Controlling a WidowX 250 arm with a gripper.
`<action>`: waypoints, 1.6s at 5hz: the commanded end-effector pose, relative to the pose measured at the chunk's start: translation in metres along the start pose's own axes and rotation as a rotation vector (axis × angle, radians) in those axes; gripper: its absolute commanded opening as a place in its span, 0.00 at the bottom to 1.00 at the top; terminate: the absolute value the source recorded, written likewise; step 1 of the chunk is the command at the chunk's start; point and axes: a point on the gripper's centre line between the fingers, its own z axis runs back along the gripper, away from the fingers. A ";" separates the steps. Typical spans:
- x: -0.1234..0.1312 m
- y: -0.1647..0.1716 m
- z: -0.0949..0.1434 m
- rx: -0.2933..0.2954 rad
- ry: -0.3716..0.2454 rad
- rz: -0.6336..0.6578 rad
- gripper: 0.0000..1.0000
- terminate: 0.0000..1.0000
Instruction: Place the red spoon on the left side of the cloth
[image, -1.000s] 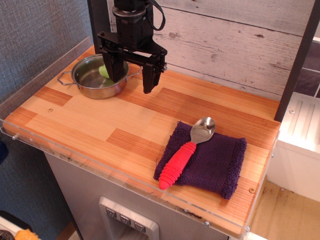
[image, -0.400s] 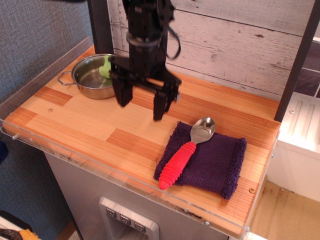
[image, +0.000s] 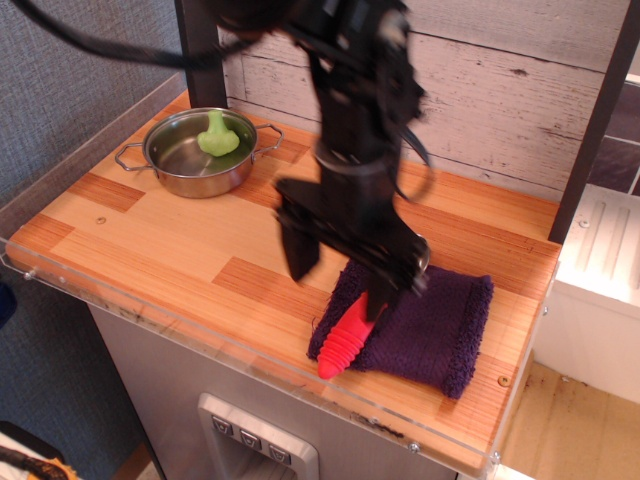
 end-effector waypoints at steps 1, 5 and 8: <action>0.002 -0.038 -0.005 0.011 -0.022 -0.100 1.00 0.00; 0.012 -0.024 0.012 0.035 -0.081 -0.057 1.00 0.00; 0.021 -0.007 -0.028 0.053 0.016 0.017 1.00 0.00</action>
